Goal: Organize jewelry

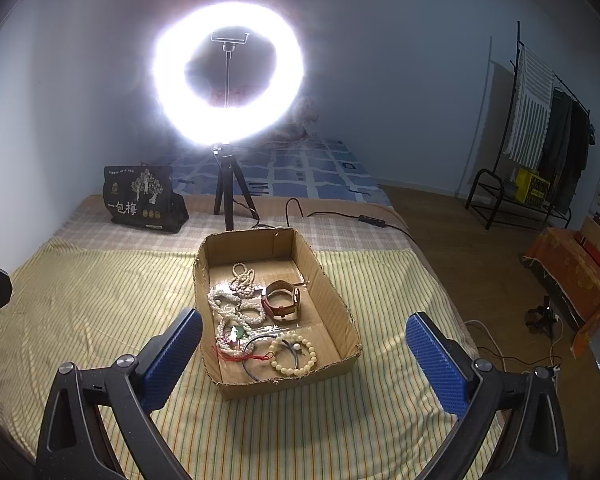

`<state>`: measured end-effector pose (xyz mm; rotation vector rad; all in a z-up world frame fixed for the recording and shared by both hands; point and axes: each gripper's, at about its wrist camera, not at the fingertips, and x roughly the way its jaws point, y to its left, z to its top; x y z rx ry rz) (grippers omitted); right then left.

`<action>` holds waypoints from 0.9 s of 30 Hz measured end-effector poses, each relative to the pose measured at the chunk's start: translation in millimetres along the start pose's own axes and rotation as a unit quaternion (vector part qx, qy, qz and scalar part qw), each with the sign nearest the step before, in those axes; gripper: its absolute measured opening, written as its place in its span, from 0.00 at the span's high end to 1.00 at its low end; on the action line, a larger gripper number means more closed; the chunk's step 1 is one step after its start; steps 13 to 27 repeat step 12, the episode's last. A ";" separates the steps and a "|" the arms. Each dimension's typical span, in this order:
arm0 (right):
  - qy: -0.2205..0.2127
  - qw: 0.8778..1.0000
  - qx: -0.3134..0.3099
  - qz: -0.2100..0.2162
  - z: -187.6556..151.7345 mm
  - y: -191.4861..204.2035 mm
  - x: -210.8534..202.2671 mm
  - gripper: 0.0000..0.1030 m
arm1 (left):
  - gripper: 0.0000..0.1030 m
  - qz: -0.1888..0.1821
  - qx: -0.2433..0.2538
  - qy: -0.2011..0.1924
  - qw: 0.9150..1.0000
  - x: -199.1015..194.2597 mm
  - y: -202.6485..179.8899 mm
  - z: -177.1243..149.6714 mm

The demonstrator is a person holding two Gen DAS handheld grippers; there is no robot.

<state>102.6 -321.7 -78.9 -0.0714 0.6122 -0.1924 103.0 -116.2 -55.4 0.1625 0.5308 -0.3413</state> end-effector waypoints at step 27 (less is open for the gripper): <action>0.005 1.000 -0.009 0.003 -2.7 -0.9 -1.0 0.00 | 0.00 0.008 0.006 -0.007 1.000 0.9 9.5 2.9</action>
